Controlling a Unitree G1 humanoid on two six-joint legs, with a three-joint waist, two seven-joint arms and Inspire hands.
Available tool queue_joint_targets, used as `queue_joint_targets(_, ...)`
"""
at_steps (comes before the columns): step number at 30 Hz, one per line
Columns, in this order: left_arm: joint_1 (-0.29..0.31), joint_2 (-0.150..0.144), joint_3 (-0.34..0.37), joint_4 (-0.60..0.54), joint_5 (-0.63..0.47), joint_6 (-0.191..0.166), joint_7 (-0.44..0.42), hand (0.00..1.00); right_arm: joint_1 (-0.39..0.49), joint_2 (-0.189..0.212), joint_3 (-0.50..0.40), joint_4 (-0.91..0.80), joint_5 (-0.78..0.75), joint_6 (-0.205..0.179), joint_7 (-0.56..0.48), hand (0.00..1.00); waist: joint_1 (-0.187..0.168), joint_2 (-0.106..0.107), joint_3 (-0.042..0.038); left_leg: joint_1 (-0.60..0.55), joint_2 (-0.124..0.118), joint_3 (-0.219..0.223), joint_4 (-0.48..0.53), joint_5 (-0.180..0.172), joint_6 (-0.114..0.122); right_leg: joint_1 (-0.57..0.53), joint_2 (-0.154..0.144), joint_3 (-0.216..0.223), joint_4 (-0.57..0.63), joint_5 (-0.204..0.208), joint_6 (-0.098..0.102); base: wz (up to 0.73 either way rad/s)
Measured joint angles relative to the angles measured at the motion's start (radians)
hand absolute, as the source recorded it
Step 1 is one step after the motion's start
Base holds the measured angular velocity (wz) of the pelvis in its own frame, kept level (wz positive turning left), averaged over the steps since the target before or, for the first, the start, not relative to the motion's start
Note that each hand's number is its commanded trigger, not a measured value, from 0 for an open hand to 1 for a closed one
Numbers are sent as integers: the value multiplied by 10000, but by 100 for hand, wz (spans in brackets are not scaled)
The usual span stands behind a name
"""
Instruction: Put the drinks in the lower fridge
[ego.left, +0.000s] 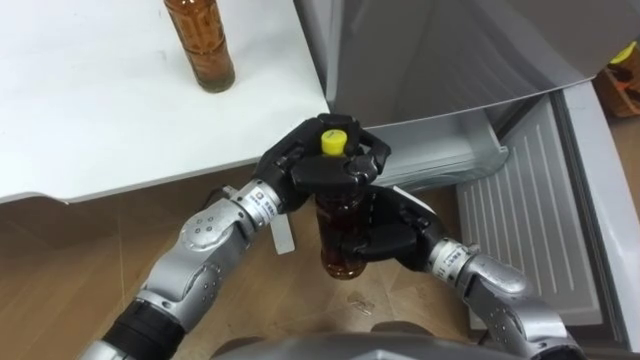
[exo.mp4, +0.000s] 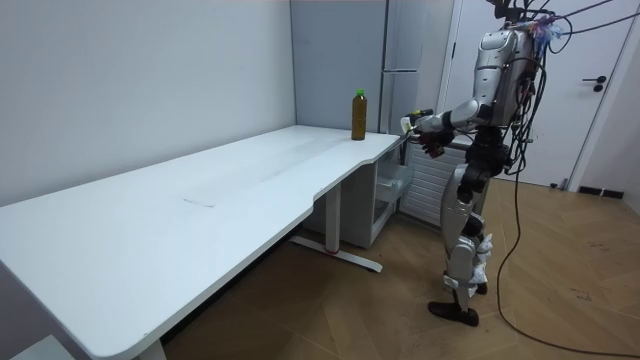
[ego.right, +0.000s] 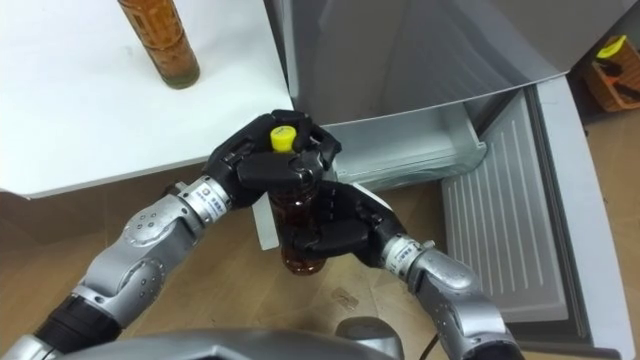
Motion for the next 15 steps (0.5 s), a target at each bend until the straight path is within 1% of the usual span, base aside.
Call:
queue_joint_targets(5, -1, -17, 4, -1, 9, -19, -98, 0, 0, 17, -19, 12, -46, -15, -18, 100, -47, -46, 23, -71, 12, -2, 33, 0, 0, -5, 6, 5, 9, 13, -21, 0)
queue_joint_targets(8, -59, -115, 76, -1, 8, -198, -94, 0, 66, 74, 3, 11, -35, -14, 5, 100, -55, -74, 34, -73, 26, -1, 33, -4, -6, -7, 19, 0, 9, 17, -28, 0)
queue_joint_targets(11, -115, -209, 71, -9, 13, -496, -172, 0, 158, 200, 12, 11, -39, 52, -22, 100, -50, -73, 34, -73, 28, -2, 31, -5, -8, -3, 19, 0, 6, 18, -29, 0)
queue_joint_targets(15, -122, -213, 78, -8, 314, -523, -170, 0, 165, 208, 50, 10, -10, 52, -35, 100, -44, -72, 34, -66, 28, 9, 29, -5, -8, 0, 21, 19, 4, 18, -29, 0)
